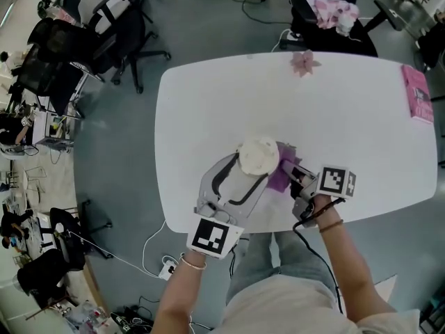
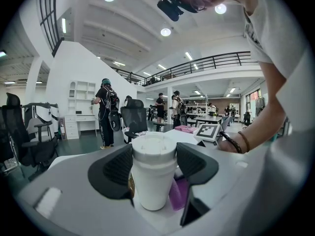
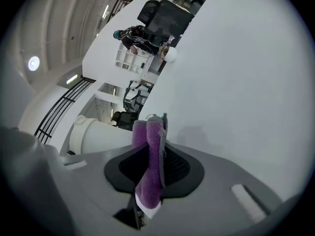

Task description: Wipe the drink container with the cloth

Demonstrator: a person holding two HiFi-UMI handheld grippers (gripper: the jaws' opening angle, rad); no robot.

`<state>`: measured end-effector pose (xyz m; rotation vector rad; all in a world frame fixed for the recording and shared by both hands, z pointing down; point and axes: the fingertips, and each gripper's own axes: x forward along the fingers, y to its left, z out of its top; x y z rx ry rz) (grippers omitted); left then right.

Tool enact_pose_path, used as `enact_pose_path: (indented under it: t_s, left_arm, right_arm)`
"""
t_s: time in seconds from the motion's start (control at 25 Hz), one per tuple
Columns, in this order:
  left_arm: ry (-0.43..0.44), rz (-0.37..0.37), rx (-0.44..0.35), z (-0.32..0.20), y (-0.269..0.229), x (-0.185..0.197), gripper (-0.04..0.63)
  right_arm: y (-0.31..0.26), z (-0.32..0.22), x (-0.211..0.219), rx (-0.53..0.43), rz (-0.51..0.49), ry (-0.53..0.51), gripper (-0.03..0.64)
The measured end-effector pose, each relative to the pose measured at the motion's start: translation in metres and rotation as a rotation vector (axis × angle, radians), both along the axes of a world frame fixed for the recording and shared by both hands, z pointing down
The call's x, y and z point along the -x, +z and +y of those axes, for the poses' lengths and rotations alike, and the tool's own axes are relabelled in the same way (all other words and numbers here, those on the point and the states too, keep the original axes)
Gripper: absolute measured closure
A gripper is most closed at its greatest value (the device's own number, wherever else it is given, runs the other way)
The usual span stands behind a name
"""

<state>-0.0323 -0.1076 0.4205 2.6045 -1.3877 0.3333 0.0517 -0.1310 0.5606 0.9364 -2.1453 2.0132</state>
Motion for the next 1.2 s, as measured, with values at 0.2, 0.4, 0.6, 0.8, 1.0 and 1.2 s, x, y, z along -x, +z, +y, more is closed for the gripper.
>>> enact_pose_path:
  t_s: [0.2, 0.4, 0.6, 0.8, 1.0, 1.2]
  left_arm:
    - [-0.005, 0.004, 0.006, 0.001, -0.001, 0.000, 0.313]
    - [-0.006, 0.002, 0.003, 0.000, 0.003, -0.001, 0.313]
    - [-0.002, -0.002, 0.001, -0.001, 0.002, 0.000, 0.313]
    - [-0.003, 0.003, 0.002, 0.001, -0.001, 0.001, 0.313]
    - [-0.002, 0.000, -0.004, 0.000, -0.001, 0.001, 0.313]
    - [0.027, -0.031, -0.054, -0.002, -0.003, 0.002, 0.313]
  right_arm:
    - [0.010, 0.000, 0.001, 0.015, 0.019, -0.011, 0.545]
    - [0.022, -0.001, 0.001, 0.026, 0.055, -0.029, 0.545]
    - [0.030, -0.002, 0.002, 0.035, 0.089, -0.039, 0.545]
    - [0.032, 0.001, 0.003, 0.048, 0.098, -0.034, 0.545]
    - [0.028, 0.001, -0.001, 0.039, 0.099, -0.020, 0.545]
    - [0.010, 0.003, -0.011, 0.015, 0.063, 0.019, 0.545]
